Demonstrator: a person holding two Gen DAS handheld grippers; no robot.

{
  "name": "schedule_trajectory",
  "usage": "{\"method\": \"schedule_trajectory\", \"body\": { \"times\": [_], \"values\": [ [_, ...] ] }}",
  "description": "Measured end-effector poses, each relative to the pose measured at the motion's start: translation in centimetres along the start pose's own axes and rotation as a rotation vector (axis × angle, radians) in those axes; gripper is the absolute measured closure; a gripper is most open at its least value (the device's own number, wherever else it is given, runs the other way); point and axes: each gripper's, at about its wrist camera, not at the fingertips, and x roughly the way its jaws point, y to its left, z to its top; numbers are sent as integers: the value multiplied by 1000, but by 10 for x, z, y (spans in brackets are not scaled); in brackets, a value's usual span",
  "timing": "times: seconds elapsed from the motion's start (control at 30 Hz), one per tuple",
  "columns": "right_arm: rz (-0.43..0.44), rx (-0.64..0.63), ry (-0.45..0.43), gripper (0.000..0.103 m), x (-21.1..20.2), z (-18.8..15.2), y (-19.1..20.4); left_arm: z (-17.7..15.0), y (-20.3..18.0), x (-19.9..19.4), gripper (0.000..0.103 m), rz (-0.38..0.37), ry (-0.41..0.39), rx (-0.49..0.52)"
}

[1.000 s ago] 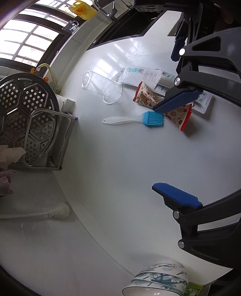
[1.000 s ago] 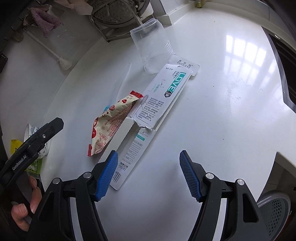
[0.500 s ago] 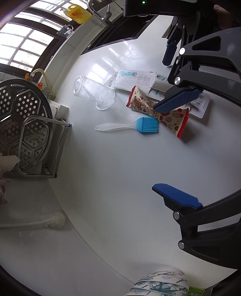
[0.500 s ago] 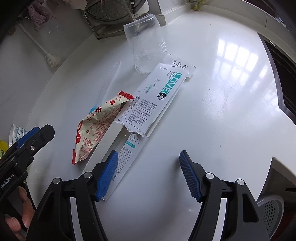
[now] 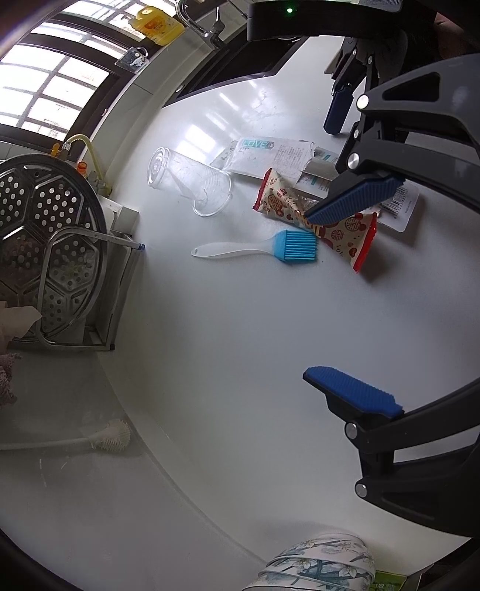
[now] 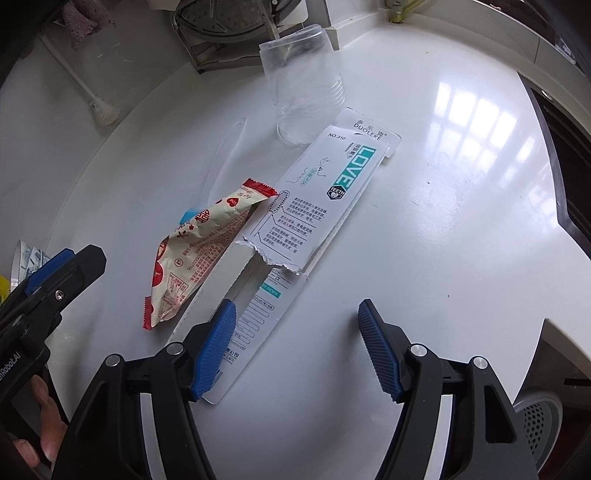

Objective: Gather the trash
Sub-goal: 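Position the left tool at the snack wrapper while the right tool approaches the toothbrush package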

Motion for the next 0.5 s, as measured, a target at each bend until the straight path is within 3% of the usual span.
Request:
{"method": "schedule_trajectory", "body": {
  "times": [0.5],
  "values": [
    [-150, -2, -45, 37, -17, -7, -54, -11, -26, 17, 23, -55, 37, 39]
  ]
}}
